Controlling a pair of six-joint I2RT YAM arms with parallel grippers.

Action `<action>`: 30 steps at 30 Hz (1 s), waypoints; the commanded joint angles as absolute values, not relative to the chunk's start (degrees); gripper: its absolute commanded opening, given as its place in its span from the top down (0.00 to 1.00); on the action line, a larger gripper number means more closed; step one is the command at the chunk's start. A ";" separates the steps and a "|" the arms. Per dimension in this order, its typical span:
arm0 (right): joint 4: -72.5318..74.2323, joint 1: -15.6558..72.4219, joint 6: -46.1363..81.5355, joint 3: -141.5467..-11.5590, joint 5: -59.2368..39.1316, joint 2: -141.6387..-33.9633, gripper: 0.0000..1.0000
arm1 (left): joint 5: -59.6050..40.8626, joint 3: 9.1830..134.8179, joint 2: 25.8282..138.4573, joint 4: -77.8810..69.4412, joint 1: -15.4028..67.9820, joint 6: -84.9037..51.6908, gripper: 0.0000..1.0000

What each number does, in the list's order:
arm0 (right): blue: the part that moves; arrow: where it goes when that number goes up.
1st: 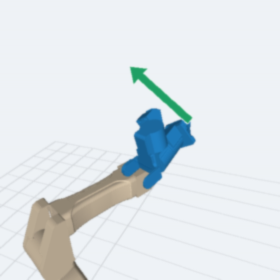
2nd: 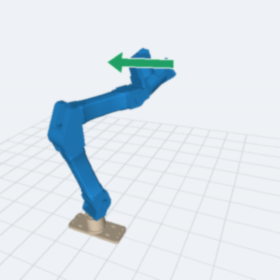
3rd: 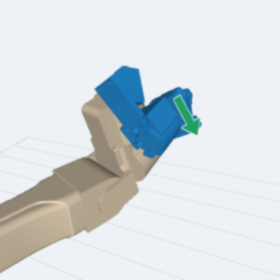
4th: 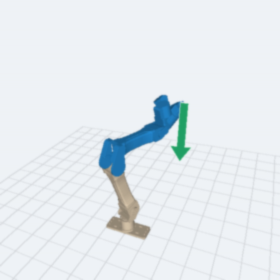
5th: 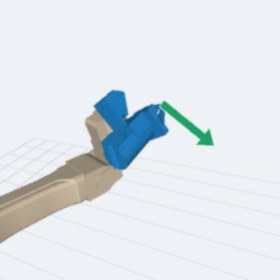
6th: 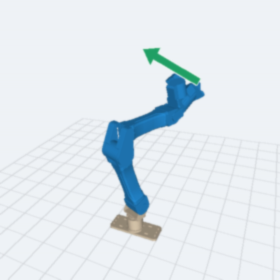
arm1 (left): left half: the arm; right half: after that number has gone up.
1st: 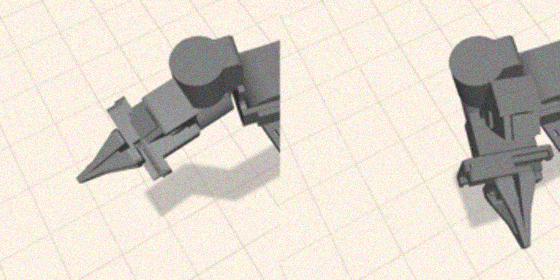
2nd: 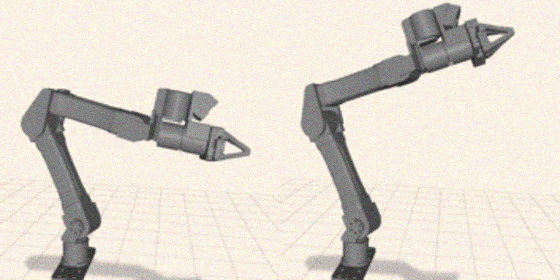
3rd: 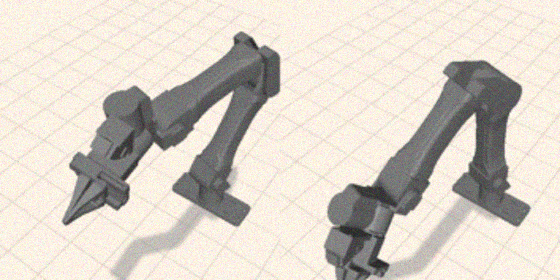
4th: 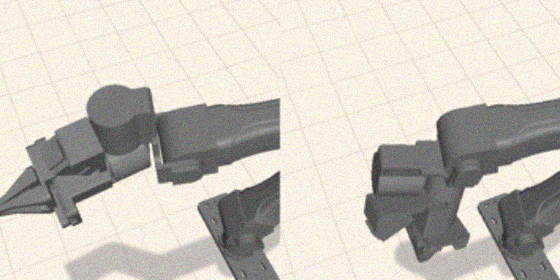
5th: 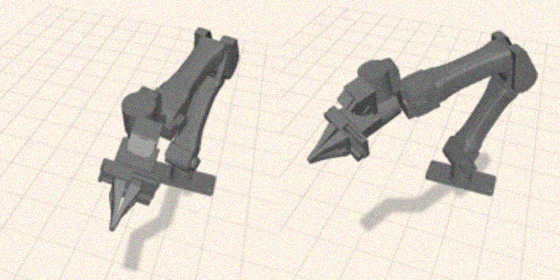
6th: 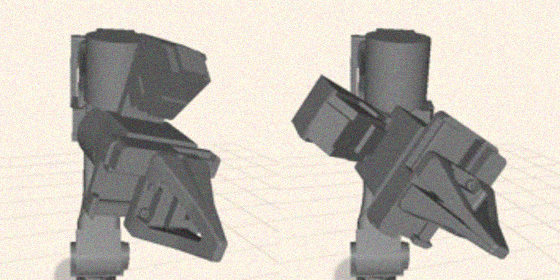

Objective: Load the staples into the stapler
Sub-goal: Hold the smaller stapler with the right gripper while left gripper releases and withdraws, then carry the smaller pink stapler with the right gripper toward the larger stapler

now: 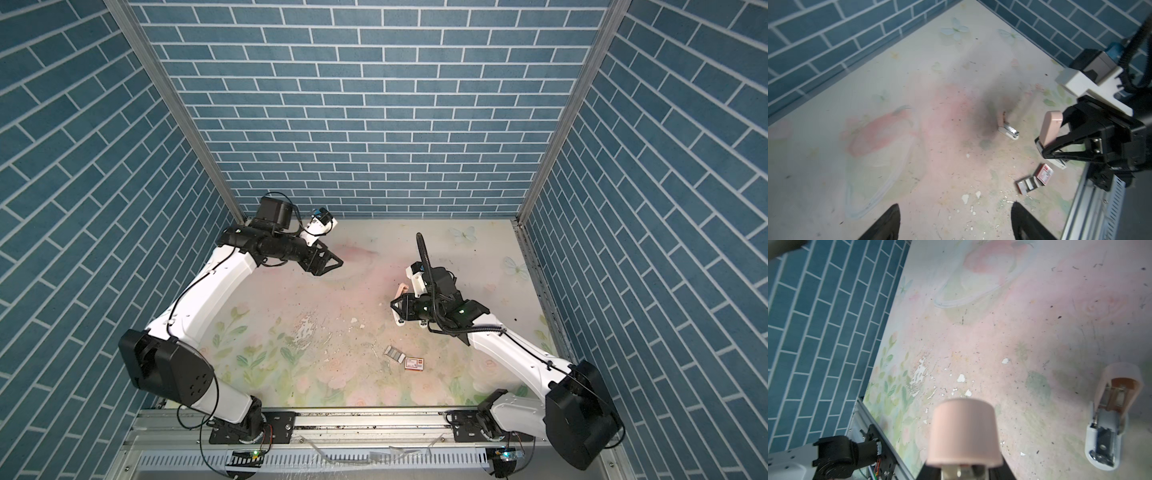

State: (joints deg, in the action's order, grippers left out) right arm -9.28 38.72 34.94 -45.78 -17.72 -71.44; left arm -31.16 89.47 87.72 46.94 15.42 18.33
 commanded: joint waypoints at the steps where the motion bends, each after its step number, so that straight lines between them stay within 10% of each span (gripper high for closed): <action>1: -12.78 40.92 32.35 -49.03 -8.70 -74.74 0.85 | -24.71 87.10 85.74 43.24 13.94 15.69 0.14; 30: -20.20 51.44 41.57 -65.19 17.37 -104.22 0.83 | -28.57 81.03 86.15 39.75 13.97 13.35 0.14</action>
